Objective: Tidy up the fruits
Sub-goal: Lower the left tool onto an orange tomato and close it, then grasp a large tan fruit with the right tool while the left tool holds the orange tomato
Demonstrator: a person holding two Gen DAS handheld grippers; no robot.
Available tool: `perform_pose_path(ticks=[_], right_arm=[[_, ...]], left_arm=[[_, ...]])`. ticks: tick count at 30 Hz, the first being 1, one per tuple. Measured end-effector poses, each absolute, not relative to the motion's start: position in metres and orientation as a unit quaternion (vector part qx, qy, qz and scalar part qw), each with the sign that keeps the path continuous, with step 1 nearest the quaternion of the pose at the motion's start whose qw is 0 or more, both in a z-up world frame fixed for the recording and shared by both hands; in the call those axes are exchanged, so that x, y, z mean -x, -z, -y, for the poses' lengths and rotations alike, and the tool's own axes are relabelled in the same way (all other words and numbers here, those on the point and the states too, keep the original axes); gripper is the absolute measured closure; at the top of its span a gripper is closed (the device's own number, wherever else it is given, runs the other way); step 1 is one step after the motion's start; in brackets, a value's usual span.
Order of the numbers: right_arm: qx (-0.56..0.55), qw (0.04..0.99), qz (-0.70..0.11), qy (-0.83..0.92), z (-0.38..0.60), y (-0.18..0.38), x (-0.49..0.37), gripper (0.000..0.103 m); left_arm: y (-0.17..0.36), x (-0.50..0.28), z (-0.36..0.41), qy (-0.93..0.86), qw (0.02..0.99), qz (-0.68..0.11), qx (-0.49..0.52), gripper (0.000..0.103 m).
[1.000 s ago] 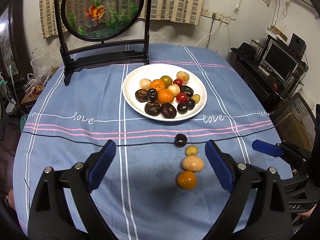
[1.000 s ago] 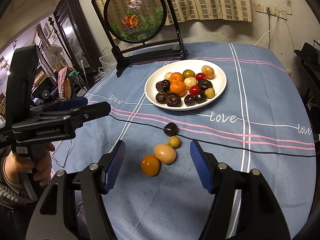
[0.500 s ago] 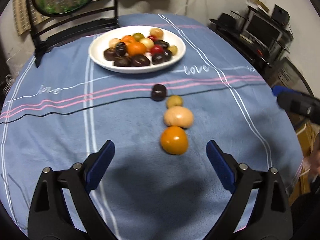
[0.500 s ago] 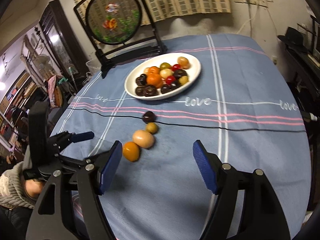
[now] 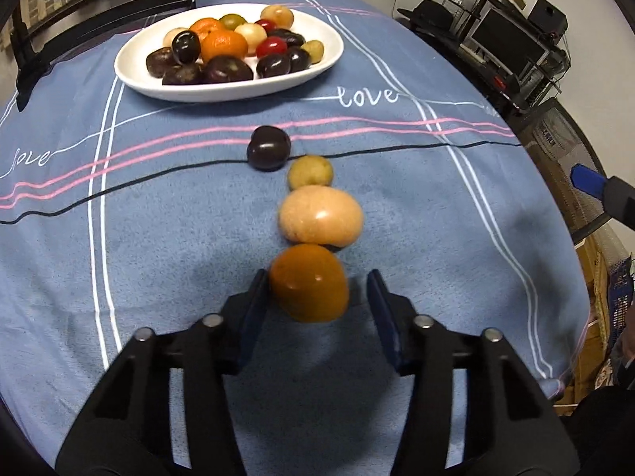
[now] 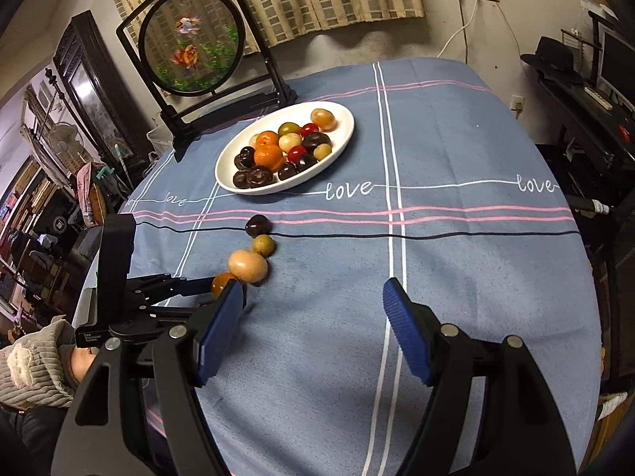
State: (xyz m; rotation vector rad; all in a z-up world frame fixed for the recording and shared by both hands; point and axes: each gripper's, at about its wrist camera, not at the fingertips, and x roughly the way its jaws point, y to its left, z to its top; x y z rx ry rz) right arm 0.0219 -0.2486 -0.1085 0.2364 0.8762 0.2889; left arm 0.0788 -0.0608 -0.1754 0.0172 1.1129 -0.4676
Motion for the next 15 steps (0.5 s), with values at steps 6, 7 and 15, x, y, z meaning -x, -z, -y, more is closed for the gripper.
perform_pose_path(ticks=[6, 7, 15], right_arm=[[-0.107, 0.881, -0.433, -0.158, 0.235, 0.115, -0.028, 0.029], [-0.105, 0.879, -0.435, -0.164, 0.231, 0.117, -0.031, 0.029], [-0.063, 0.845, -0.475, -0.240, 0.171, 0.150, -0.059, 0.029]], left_arm=[[0.170, -0.074, 0.047, 0.214, 0.829, -0.517, 0.002, 0.064], [0.167, -0.071, 0.042, 0.209, 0.831, -0.515, 0.003, 0.064], [0.153, -0.051, -0.007, 0.158, 0.847, -0.508, 0.013, 0.064]])
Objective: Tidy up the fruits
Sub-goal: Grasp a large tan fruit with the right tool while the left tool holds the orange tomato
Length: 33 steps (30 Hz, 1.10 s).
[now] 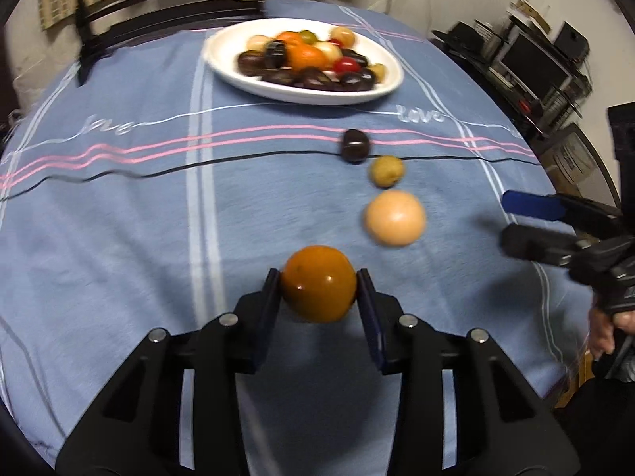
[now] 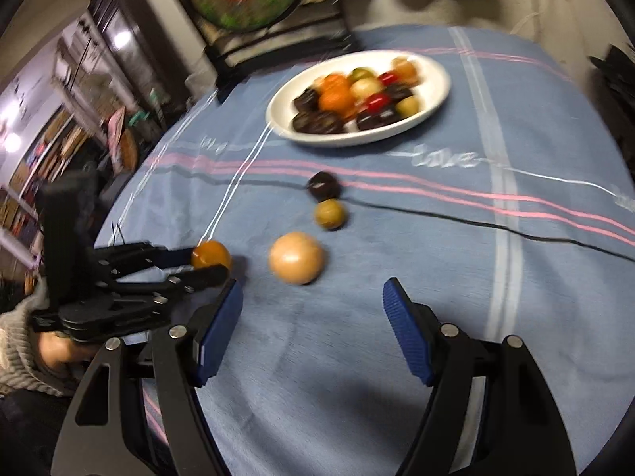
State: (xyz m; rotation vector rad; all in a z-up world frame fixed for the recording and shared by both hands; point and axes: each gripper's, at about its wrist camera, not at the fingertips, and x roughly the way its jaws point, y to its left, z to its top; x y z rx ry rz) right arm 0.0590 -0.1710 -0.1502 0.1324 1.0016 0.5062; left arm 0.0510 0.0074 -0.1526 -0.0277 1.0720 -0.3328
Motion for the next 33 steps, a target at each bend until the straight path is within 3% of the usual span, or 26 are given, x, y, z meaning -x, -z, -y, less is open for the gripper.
perform_pose_path(ticks=[11, 17, 33], right_arm=[[-0.005, 0.837, -0.481, -0.260, 0.127, 0.176, -0.091, 0.039], [0.021, 0.833, -0.485, -0.264, 0.112, 0.188, -0.103, 0.055], [-0.032, 0.833, -0.490, -0.254, 0.142, 0.188, -0.096, 0.058]], left_arm=[[0.151, -0.034, -0.046, 0.112, 0.853, -0.509, 0.032, 0.064], [0.152, -0.034, -0.047, 0.112, 0.852, -0.510, 0.035, 0.064], [0.151, -0.055, -0.025, 0.144, 0.850, -0.506, 0.030, 0.064]])
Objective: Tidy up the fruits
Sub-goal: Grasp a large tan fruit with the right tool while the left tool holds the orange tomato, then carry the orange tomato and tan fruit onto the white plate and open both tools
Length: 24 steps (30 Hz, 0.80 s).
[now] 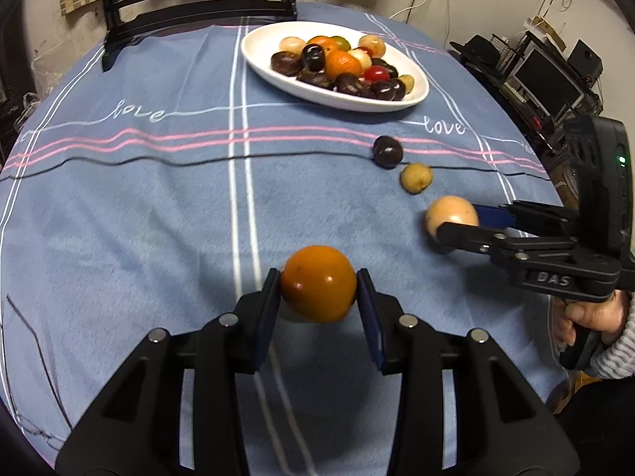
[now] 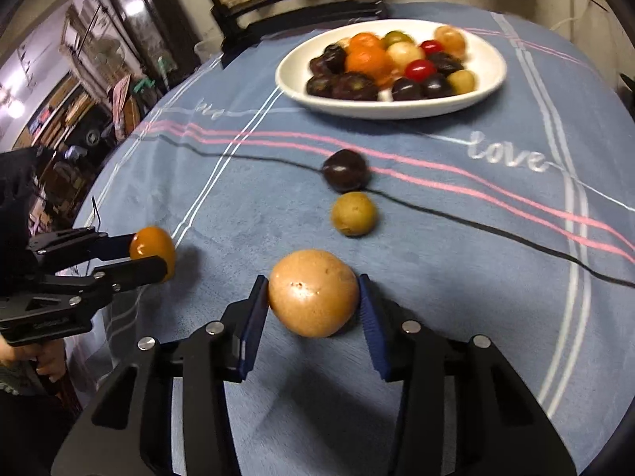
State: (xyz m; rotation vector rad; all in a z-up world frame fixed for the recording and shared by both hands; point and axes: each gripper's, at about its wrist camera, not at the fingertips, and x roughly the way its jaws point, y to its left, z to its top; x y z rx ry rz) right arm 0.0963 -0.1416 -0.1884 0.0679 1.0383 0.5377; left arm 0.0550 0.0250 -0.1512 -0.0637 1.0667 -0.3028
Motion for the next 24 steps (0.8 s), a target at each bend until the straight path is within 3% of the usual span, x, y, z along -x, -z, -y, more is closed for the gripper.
perform_pose_path(ticks=[10, 18, 24], right_arm=[[-0.070, 0.866, -0.448, -0.213, 0.189, 0.149, -0.124, 0.058], [-0.072, 0.886, -0.410, -0.204, 0.195, 0.121, -0.209, 0.058], [-0.050, 0.894, -0.389, -0.218, 0.179, 0.108, -0.282, 0.058]], left_arm=[[0.123, -0.131, -0.006, 0.161, 0.863, -0.479, 0.003, 0.064], [0.091, -0.236, 0.011, 0.169, 0.882, -0.440, -0.010, 0.064], [0.102, -0.310, 0.015, 0.158, 0.883, -0.442, -0.010, 0.064]])
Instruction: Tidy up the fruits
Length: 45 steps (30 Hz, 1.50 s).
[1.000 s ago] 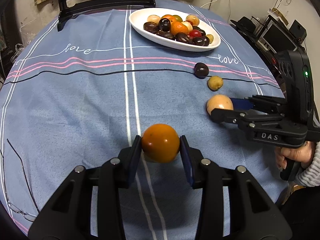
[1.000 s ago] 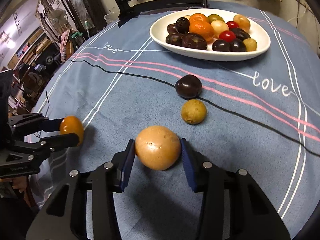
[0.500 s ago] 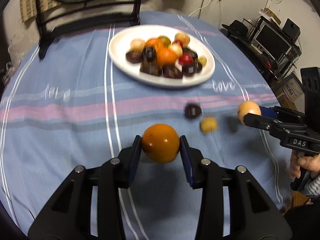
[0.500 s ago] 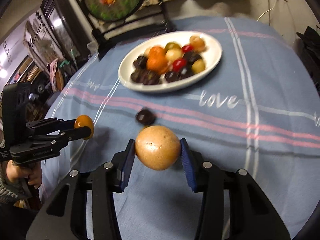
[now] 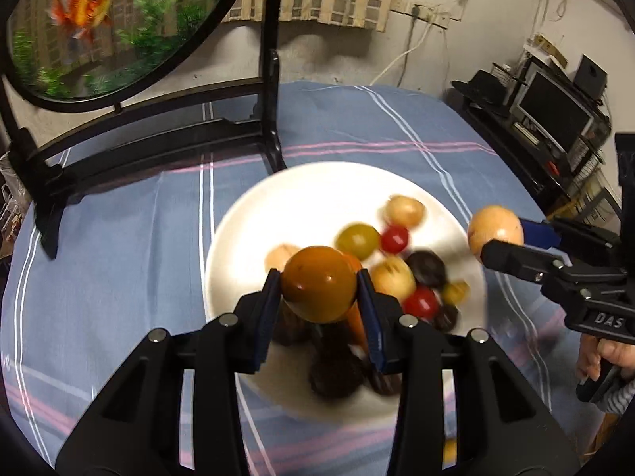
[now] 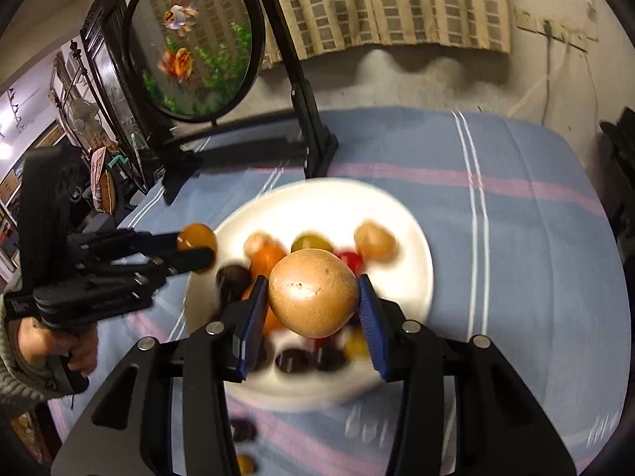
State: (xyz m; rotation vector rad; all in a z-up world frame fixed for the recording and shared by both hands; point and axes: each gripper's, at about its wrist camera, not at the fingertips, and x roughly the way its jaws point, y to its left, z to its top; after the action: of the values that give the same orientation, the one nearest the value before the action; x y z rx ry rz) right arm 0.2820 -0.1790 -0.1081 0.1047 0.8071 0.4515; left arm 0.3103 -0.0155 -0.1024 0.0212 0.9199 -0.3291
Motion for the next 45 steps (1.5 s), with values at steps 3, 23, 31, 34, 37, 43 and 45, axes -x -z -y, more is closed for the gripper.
perform_pose_path(ticks=[3, 23, 31, 34, 37, 43, 45], right_arm=[[-0.040, 0.895, -0.386, -0.222, 0.169, 0.112, -0.316, 0.058], [-0.083, 0.891, -0.391, -0.214, 0.177, 0.141, -0.369, 0.039], [-0.117, 0.890, -0.398, -0.189, 0.202, 0.137, -0.291, 0.039], [-0.121, 0.888, -0.405, -0.182, 0.207, 0.134, -0.257, 0.039], [-0.124, 0.884, -0.411, -0.185, 0.208, 0.130, -0.221, 0.039], [-0.132, 0.873, -0.428, -0.192, 0.209, 0.135, -0.154, 0.039], [-0.124, 0.872, -0.434, -0.192, 0.208, 0.136, -0.135, 0.039]], left_arm=[[0.116, -0.344, 0.015, 0.152, 0.880, -0.449, -0.006, 0.064], [0.129, -0.368, 0.004, 0.130, 0.884, -0.448, 0.017, 0.040], [0.117, -0.289, -0.013, 0.119, 0.882, -0.456, 0.011, 0.037], [0.121, -0.250, -0.019, 0.113, 0.876, -0.469, 0.014, 0.036], [0.126, -0.207, -0.020, 0.110, 0.869, -0.482, 0.015, 0.033], [0.144, -0.135, -0.009, 0.118, 0.852, -0.509, 0.010, 0.032], [0.147, -0.120, -0.001, 0.123, 0.851, -0.511, 0.001, 0.032]])
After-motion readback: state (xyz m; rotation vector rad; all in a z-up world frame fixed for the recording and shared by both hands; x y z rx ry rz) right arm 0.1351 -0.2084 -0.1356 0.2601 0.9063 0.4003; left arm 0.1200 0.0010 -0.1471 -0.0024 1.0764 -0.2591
